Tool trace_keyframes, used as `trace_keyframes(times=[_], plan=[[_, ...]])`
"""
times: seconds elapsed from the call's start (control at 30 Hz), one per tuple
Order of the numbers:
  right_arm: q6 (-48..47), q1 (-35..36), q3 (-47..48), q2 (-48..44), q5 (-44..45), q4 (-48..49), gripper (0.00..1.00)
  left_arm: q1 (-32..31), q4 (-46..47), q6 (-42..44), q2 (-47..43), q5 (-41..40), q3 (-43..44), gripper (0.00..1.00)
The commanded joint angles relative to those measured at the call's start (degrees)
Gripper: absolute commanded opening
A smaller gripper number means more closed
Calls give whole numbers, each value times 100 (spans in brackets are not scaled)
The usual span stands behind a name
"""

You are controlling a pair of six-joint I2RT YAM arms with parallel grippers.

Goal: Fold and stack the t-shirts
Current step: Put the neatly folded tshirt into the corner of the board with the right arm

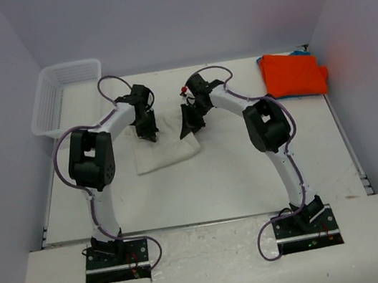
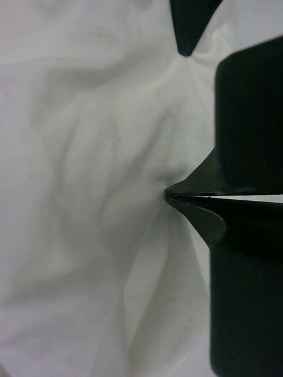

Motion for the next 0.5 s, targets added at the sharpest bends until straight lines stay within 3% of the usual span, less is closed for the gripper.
trace_keyframes(times=[0.0, 0.17, 0.47], plan=[[-671, 91, 576, -73, 686, -348, 0, 18, 217, 175, -574, 152, -186, 0], [-1366, 108, 963, -143, 1935, -981, 0, 9, 445, 272, -1119, 20, -274, 0], [-1718, 108, 480, -794, 3517, -919, 0, -228, 648, 219, -2060, 205, -397, 0]])
